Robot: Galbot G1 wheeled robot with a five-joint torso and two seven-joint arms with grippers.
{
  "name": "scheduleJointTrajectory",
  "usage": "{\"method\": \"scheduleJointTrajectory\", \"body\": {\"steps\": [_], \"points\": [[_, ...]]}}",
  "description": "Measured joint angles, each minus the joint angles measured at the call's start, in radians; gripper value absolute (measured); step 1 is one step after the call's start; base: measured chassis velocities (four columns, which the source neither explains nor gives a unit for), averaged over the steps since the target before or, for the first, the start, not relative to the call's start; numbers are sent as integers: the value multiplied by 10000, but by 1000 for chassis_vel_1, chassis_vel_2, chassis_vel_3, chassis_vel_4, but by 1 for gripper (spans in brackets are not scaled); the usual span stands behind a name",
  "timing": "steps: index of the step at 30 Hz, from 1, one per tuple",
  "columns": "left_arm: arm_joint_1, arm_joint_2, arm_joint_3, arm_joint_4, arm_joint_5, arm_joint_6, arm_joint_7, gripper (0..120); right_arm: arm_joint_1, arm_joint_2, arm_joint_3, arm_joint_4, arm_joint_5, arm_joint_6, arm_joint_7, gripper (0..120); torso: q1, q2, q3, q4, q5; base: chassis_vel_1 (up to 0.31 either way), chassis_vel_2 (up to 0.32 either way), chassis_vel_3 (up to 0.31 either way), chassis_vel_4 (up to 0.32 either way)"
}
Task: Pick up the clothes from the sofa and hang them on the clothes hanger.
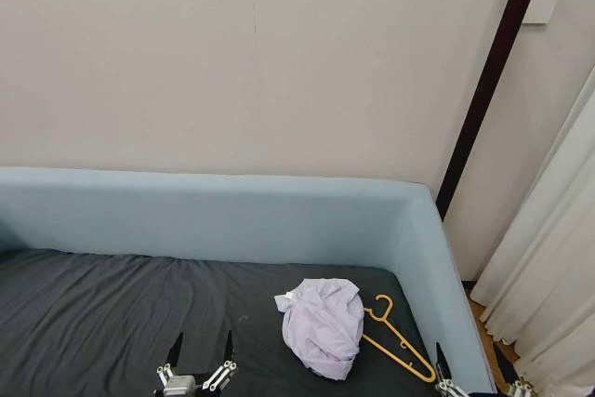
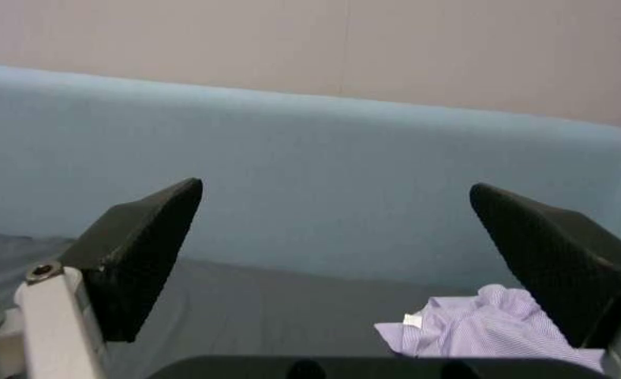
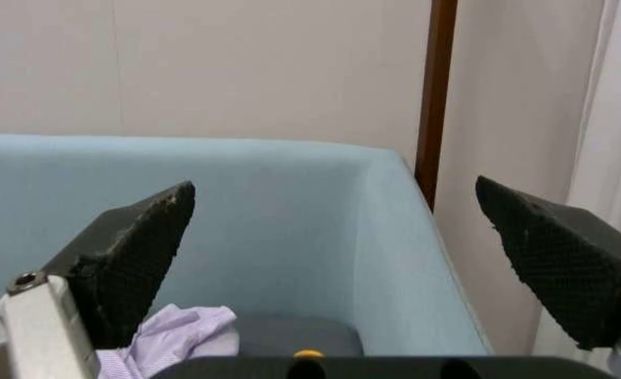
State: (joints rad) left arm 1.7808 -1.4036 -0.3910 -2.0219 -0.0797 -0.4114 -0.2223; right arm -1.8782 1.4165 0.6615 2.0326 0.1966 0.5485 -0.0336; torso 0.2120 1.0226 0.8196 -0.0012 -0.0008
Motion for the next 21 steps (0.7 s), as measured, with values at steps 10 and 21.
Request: {"method": "scheduleJointTrajectory", "body": {"steps": [10, 21], "points": [[33, -1, -33, 41, 29, -44, 29, 100, 21, -187, -65, 14, 73, -101, 137, 100, 0, 1, 0, 0, 0, 0, 0, 0, 0], [294, -114, -178, 462, 57, -493, 58, 99, 384, -2157, -642, 275, 1210, -2101, 731, 100, 0, 1, 0, 3, 2, 0, 0, 0, 0]]}}
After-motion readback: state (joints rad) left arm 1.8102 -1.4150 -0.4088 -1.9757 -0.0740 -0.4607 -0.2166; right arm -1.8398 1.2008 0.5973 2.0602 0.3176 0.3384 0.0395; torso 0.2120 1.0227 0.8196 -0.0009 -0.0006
